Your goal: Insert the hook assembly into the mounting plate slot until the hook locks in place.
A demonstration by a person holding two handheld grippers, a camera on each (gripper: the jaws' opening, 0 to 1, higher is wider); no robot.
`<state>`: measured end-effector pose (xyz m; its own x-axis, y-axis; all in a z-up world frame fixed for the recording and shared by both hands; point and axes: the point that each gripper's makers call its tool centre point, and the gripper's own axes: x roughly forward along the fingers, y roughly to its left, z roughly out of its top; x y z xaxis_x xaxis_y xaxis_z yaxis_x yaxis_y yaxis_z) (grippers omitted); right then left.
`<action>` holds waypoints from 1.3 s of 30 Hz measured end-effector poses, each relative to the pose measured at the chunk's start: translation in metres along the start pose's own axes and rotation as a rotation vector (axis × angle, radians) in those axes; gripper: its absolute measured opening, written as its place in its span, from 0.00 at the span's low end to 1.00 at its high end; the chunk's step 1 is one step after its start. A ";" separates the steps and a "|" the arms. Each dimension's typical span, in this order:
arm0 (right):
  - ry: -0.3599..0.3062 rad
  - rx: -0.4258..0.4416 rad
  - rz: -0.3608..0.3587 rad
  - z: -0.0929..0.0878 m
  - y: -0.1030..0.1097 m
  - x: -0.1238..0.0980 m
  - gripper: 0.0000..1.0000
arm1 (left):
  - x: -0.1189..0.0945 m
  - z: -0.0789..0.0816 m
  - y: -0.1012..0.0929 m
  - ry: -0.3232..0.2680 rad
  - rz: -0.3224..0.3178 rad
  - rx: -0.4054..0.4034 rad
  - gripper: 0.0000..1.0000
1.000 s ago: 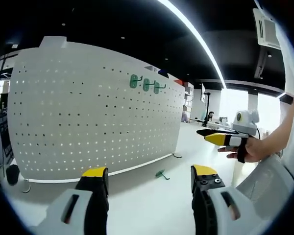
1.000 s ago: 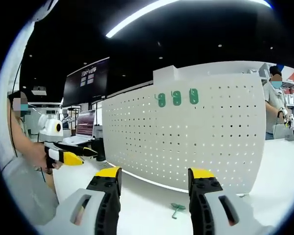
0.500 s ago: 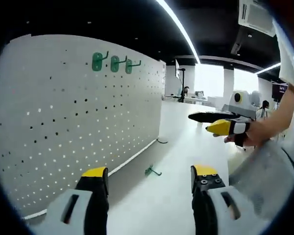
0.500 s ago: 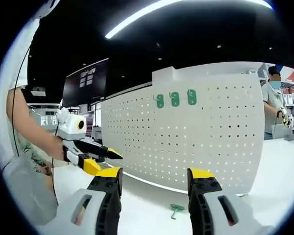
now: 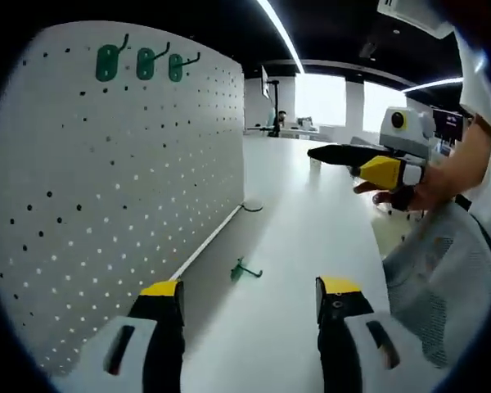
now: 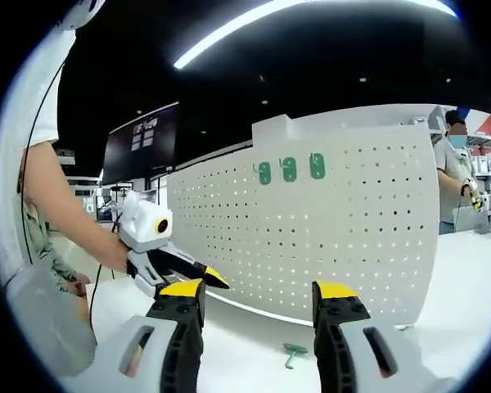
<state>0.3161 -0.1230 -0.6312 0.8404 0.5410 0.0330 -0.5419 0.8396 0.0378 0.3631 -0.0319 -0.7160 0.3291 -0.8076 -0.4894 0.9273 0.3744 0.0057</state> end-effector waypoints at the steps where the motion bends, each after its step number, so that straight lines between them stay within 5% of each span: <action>1: -0.001 0.004 -0.003 0.000 -0.001 0.000 0.51 | 0.002 -0.001 0.000 0.011 -0.010 0.003 0.68; 29: -0.023 0.030 -0.049 0.003 -0.014 -0.006 0.49 | 0.088 -0.038 0.015 0.353 -0.200 0.240 0.54; 39: -0.033 0.037 -0.061 0.004 -0.018 -0.008 0.48 | 0.117 -0.045 0.018 0.419 -0.249 0.304 0.49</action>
<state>0.3191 -0.1428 -0.6279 0.8717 0.4860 0.0624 -0.4897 0.8684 0.0773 0.4105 -0.0991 -0.8125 0.0526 -0.5819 -0.8115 0.9978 -0.0017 0.0659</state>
